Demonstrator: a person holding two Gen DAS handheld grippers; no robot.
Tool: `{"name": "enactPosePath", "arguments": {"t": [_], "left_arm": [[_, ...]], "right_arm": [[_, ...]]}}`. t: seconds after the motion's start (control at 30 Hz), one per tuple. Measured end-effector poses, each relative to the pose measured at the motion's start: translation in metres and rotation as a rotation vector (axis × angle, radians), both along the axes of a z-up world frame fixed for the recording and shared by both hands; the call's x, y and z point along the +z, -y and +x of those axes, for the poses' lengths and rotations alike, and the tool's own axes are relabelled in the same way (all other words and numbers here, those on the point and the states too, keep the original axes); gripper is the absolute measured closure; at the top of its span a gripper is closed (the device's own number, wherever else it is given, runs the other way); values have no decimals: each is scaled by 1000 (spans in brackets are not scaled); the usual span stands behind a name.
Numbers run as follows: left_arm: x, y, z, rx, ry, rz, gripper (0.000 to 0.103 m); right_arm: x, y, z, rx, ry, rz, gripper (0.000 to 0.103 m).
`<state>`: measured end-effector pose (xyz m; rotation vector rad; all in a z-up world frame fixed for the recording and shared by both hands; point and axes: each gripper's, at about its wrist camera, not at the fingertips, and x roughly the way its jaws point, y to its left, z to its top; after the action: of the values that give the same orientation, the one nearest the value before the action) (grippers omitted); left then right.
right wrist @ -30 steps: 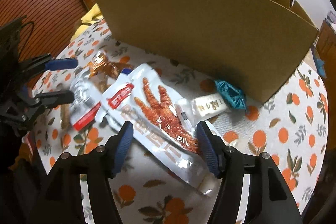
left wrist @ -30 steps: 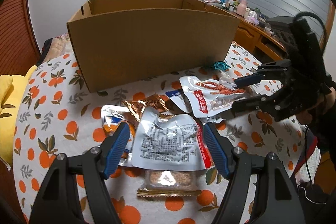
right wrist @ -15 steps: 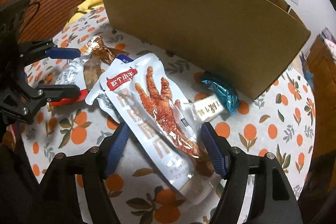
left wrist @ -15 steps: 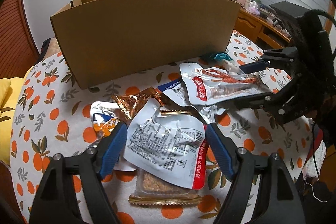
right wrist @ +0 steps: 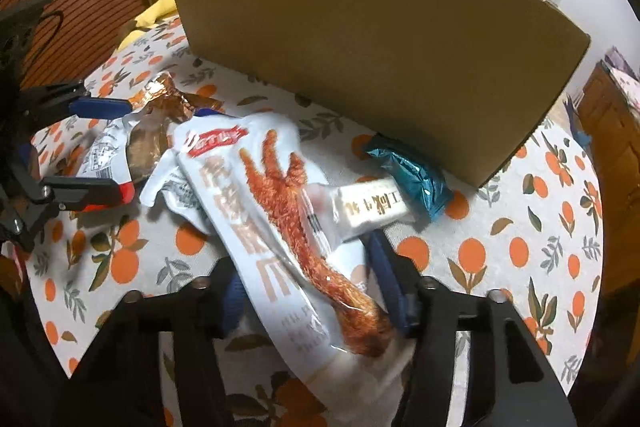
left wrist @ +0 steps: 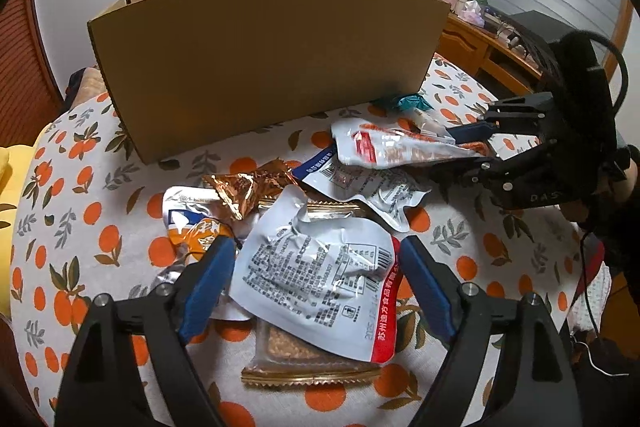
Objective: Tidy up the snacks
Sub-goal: 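Grasp the red-labelled chicken-feet packet with the right tool while the left tool grasps a silver packet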
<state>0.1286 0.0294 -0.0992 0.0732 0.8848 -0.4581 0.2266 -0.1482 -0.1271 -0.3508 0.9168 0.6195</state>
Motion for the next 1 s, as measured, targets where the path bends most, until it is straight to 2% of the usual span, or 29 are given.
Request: {"name": "enactPosePath", "arguments": {"t": [0.07, 0.27, 0.37, 0.7, 0.8, 0.93, 1.0], "left_arm": [[2, -2, -2, -1, 1, -1, 18], [11, -2, -9, -14, 15, -13, 18], [14, 0, -14, -32, 19, -12, 18], [-7, 21, -1, -36, -13, 94, 17], [-8, 18, 0, -31, -12, 94, 17], [-4, 8, -1, -15, -8, 56, 19], [-1, 1, -1, -7, -9, 29, 26]], "right_arm": [[2, 1, -3, -4, 11, -6, 62], [8, 7, -11, -30, 35, 24, 75], [11, 9, -16, -37, 46, 40, 79], [17, 2, -23, -41, 73, 70, 85], [22, 2, -25, -49, 82, 94, 88], [23, 7, -28, -55, 89, 103, 89], [23, 8, -29, -56, 88, 112, 89]]}}
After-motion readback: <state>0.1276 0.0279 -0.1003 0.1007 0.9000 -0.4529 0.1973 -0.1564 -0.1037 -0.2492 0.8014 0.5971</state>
